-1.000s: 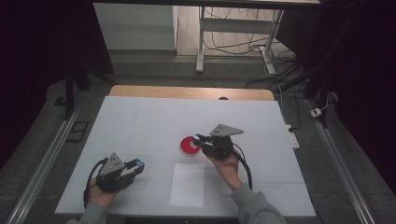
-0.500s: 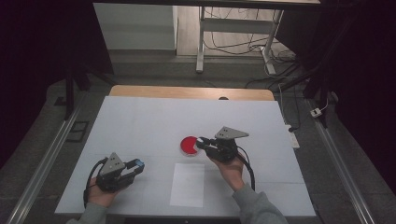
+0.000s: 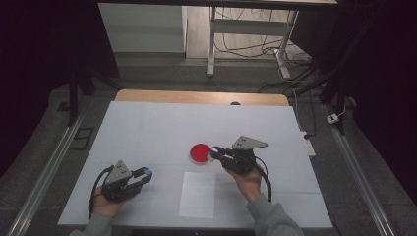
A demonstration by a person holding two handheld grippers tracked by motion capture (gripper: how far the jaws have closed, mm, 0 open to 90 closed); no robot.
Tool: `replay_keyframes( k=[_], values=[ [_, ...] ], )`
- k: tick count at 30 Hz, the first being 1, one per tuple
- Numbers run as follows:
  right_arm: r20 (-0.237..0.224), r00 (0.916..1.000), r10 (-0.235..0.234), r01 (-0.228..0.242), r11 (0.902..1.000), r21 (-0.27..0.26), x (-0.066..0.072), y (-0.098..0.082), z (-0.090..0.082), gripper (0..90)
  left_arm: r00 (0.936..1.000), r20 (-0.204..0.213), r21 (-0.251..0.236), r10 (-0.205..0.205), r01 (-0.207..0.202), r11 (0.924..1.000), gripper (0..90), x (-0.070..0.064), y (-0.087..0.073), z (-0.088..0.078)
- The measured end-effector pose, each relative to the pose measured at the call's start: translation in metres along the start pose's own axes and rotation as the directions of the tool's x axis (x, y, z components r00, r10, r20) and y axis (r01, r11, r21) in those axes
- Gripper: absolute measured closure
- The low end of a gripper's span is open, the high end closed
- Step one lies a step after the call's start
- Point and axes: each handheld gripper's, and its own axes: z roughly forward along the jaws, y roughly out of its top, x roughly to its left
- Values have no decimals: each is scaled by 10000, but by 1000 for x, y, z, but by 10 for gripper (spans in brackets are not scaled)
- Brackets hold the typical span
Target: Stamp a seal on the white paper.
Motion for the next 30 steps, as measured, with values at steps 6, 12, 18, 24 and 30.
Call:
replay_keyframes(
  k=[6,12,18,24,30],
  values=[
    [-4,9999,132,-132,9998,-117,0,-1,-10,752,10000,73,47,55,-56,10000,658,0,1,2],
    [16,9997,241,-240,9994,-229,1,-2,-18,752,10000,74,20,25,-26,10000,658,-1,2,3],
    [-226,9992,341,-346,9992,-220,2,-6,-27,752,10000,67,5,19,-19,10000,658,-1,2,3],
    [-447,9986,278,-282,9996,-98,10,-12,-31,752,10000,56,-18,10,-10,10000,658,-1,3,2],
    [-656,9978,-96,108,9998,178,21,-16,-29,752,10000,66,-13,15,-15,10000,658,-2,2,2]
  ],
)
